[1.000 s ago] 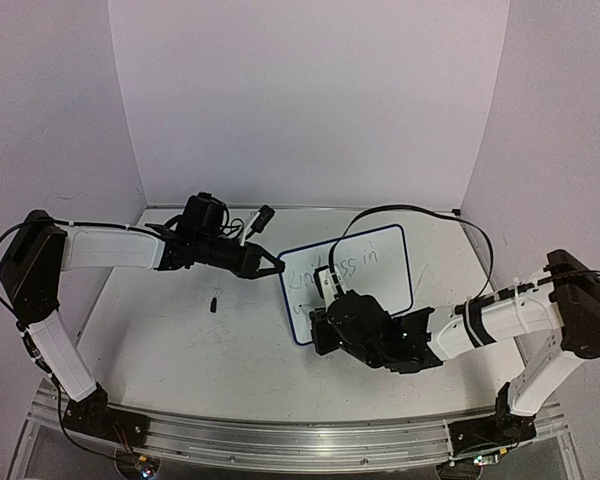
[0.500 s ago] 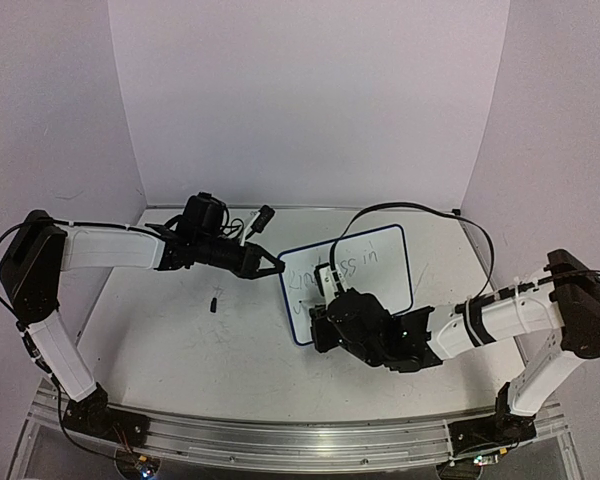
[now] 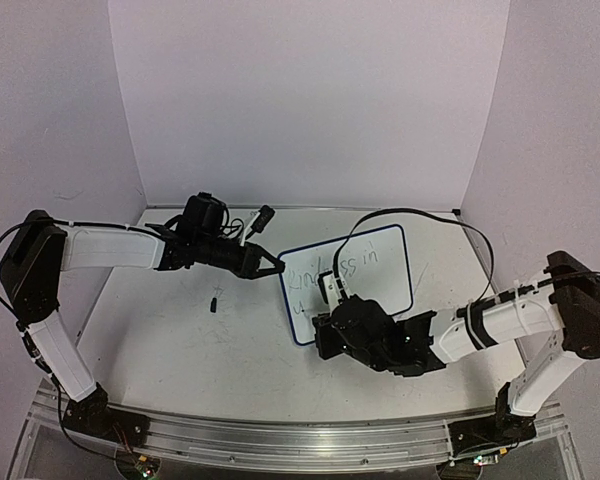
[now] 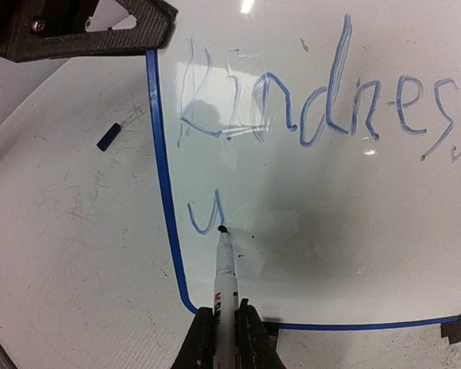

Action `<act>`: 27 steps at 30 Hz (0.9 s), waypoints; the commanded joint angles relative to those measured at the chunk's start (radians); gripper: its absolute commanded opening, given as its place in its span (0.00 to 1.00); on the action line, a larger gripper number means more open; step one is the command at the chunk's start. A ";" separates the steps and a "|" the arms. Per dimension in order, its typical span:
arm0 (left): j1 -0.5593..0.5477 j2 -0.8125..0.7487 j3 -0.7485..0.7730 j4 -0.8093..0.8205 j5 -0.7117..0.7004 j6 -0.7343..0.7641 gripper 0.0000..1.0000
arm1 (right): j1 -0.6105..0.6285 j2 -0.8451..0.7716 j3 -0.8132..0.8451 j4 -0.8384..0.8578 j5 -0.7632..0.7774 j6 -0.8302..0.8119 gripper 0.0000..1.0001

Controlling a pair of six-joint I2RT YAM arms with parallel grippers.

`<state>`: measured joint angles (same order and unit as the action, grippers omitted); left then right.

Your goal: Write a sentence on the whiteboard

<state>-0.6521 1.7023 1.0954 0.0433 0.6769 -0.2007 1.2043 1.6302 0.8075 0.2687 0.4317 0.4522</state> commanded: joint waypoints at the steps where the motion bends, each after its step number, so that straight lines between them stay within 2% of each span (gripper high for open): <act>1: -0.011 -0.012 -0.013 -0.047 -0.063 0.066 0.00 | -0.001 0.003 -0.025 -0.048 0.002 0.024 0.00; 11: -0.011 -0.008 -0.011 -0.048 -0.062 0.066 0.00 | 0.022 0.009 -0.037 -0.060 -0.013 0.042 0.00; 22: -0.012 -0.009 -0.011 -0.048 -0.066 0.066 0.00 | 0.032 0.062 0.055 -0.028 -0.023 0.016 0.00; 27: -0.012 -0.010 -0.014 -0.048 -0.068 0.068 0.00 | 0.032 0.001 0.033 -0.033 -0.013 0.014 0.00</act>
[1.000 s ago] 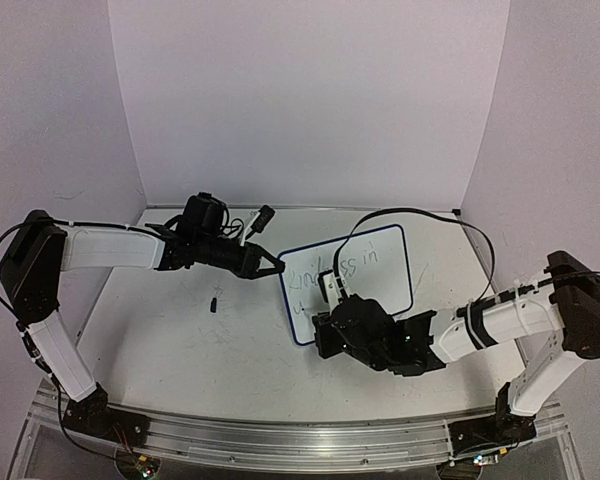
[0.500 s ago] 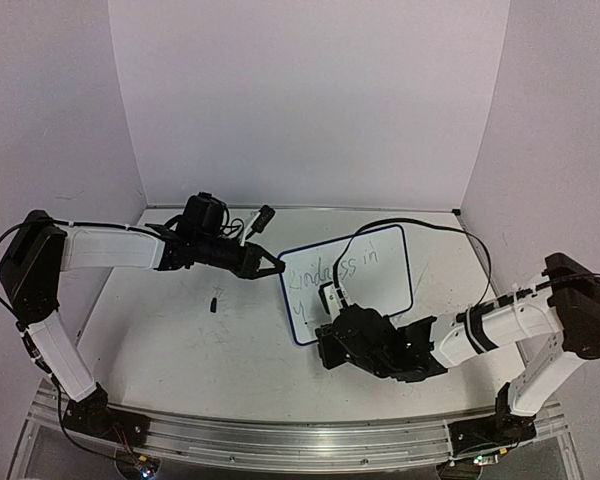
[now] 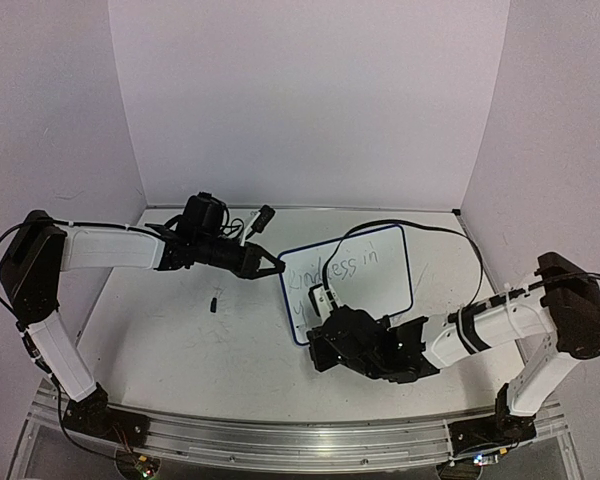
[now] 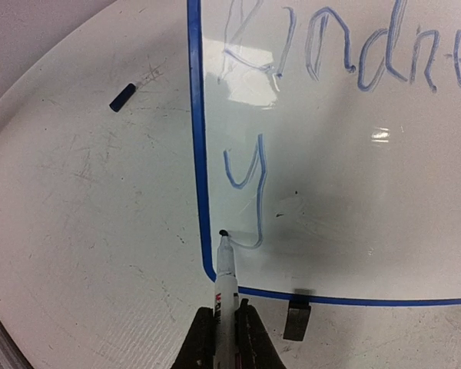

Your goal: Write a sentence on the whiteboard

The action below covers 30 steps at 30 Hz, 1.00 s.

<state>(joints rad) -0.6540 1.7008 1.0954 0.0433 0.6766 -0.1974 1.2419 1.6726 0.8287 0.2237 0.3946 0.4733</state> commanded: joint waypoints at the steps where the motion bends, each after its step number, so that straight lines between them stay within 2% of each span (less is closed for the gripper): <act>1: -0.010 -0.009 -0.014 -0.047 -0.067 0.065 0.00 | -0.006 -0.068 -0.001 0.009 0.023 -0.006 0.00; 7: -0.010 -0.006 -0.008 -0.047 -0.065 0.066 0.00 | -0.011 -0.145 -0.029 -0.013 0.074 -0.015 0.00; 30: -0.010 -0.014 -0.015 -0.048 -0.069 0.070 0.00 | -0.056 -0.036 0.055 0.039 0.078 -0.076 0.00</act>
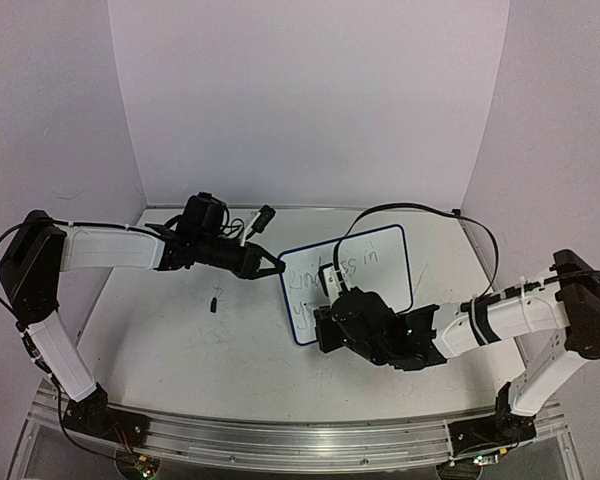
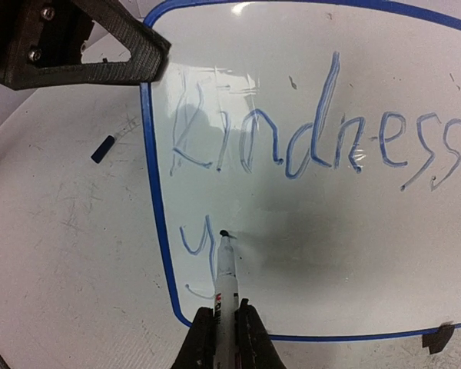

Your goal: Write a sentence on the whiteboard

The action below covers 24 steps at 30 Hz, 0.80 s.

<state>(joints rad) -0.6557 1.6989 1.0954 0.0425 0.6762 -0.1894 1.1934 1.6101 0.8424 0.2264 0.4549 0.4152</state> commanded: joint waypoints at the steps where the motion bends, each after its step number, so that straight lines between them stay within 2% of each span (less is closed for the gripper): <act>1: -0.008 -0.013 -0.015 -0.047 -0.069 0.063 0.00 | -0.007 0.029 0.041 0.036 0.019 -0.017 0.00; 18: -0.008 -0.006 -0.014 -0.047 -0.069 0.062 0.00 | -0.008 0.004 -0.033 -0.001 -0.002 0.038 0.00; 24: -0.008 -0.004 -0.014 -0.047 -0.067 0.062 0.00 | -0.007 -0.013 -0.034 -0.008 0.037 0.037 0.00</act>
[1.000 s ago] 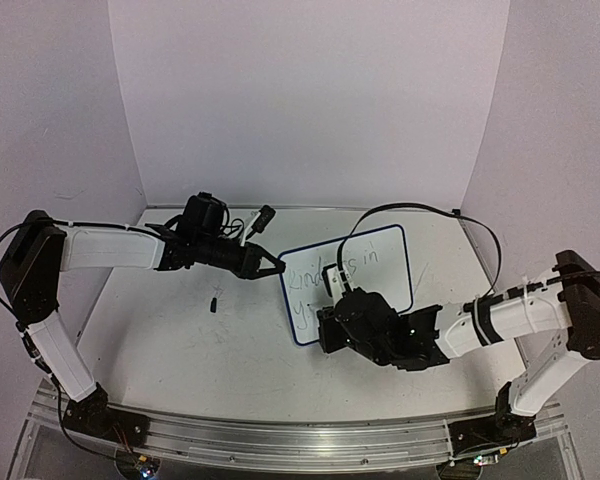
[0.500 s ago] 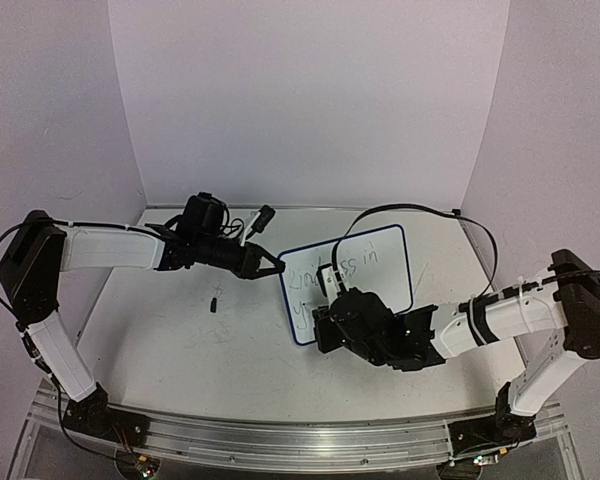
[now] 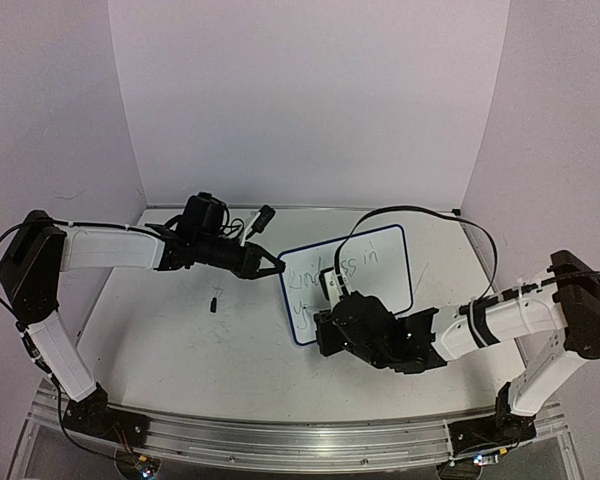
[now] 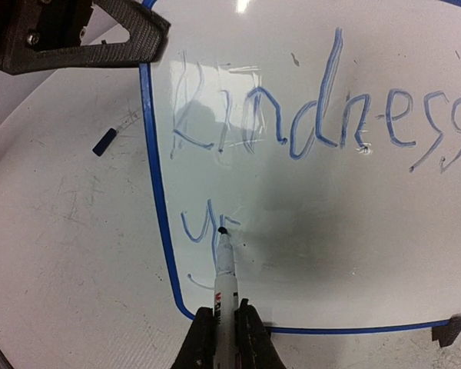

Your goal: Write a sentence on the whiteboard

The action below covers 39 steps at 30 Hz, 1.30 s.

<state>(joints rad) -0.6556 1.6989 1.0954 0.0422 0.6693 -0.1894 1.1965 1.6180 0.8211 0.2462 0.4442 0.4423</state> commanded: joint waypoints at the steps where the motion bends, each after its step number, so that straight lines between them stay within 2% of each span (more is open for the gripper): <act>1: -0.009 -0.004 -0.014 -0.046 -0.060 0.062 0.00 | -0.011 -0.021 -0.012 -0.029 0.054 0.009 0.00; 18: -0.009 -0.009 -0.015 -0.047 -0.063 0.062 0.00 | -0.036 -0.043 0.012 -0.028 0.101 0.001 0.00; 39: -0.009 -0.014 -0.016 -0.047 -0.065 0.066 0.00 | -0.035 0.000 0.039 0.054 0.010 -0.061 0.00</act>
<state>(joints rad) -0.6559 1.6989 1.0954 0.0422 0.6693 -0.1875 1.1734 1.5960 0.8298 0.2650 0.4665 0.3836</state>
